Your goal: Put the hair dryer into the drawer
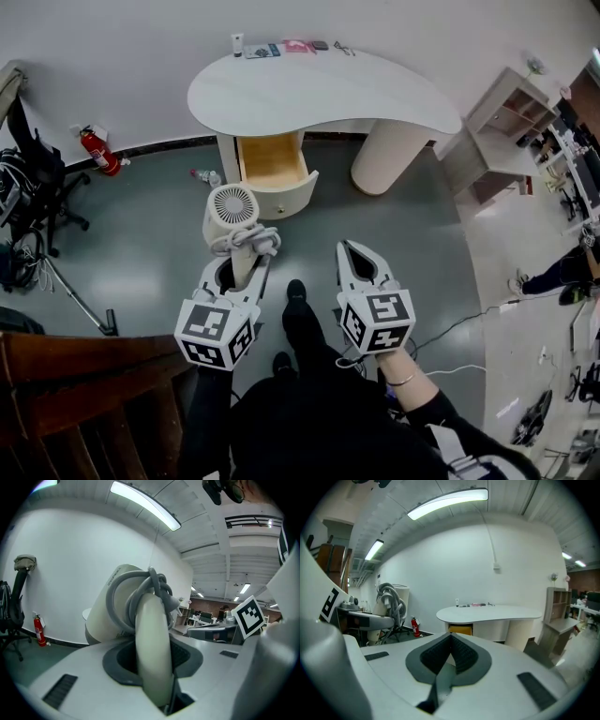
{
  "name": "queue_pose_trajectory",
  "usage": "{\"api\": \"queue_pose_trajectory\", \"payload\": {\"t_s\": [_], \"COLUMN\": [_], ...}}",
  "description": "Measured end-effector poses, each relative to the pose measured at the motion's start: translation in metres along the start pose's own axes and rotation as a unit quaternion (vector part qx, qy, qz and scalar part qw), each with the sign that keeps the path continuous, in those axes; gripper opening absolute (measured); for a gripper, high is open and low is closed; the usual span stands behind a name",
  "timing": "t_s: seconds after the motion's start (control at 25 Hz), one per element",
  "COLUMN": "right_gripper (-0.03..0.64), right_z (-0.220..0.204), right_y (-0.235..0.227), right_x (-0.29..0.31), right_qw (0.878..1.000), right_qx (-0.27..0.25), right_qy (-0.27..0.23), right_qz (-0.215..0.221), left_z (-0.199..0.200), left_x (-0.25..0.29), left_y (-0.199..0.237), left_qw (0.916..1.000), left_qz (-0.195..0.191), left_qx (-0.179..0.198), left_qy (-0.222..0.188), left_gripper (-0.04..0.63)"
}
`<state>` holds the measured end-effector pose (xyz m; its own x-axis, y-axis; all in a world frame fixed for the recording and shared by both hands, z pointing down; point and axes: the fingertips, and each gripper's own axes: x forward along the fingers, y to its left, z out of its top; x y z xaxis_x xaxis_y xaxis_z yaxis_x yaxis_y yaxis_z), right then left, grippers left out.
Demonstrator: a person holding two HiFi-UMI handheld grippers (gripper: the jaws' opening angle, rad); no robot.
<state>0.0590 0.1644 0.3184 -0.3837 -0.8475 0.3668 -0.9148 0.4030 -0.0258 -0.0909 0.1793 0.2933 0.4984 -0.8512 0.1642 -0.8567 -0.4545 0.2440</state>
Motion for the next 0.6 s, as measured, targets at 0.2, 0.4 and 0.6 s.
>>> {"api": "queue_pose_trajectory", "payload": {"t_s": [0.2, 0.4, 0.6], "right_gripper": [0.002, 0.001, 0.002], "right_z": [0.009, 0.024, 0.036], "right_y": [-0.018, -0.041, -0.064], "right_x": [0.037, 0.077, 0.119], "right_qw": [1.0, 1.0, 0.999], "right_qx": [0.0, -0.002, -0.008], "right_qy": [0.003, 0.012, 0.022], "right_qz": [0.007, 0.016, 0.024], "left_z": [0.0, 0.005, 0.007], "left_x": [0.039, 0.082, 0.128], "left_y": [0.023, 0.041, 0.059], "left_qw": [0.9999, 0.9995, 0.9986], "left_qz": [0.011, 0.016, 0.021], "left_qx": [-0.007, -0.011, -0.012], "left_qy": [0.011, 0.025, 0.046], "left_gripper": [0.126, 0.126, 0.124]}}
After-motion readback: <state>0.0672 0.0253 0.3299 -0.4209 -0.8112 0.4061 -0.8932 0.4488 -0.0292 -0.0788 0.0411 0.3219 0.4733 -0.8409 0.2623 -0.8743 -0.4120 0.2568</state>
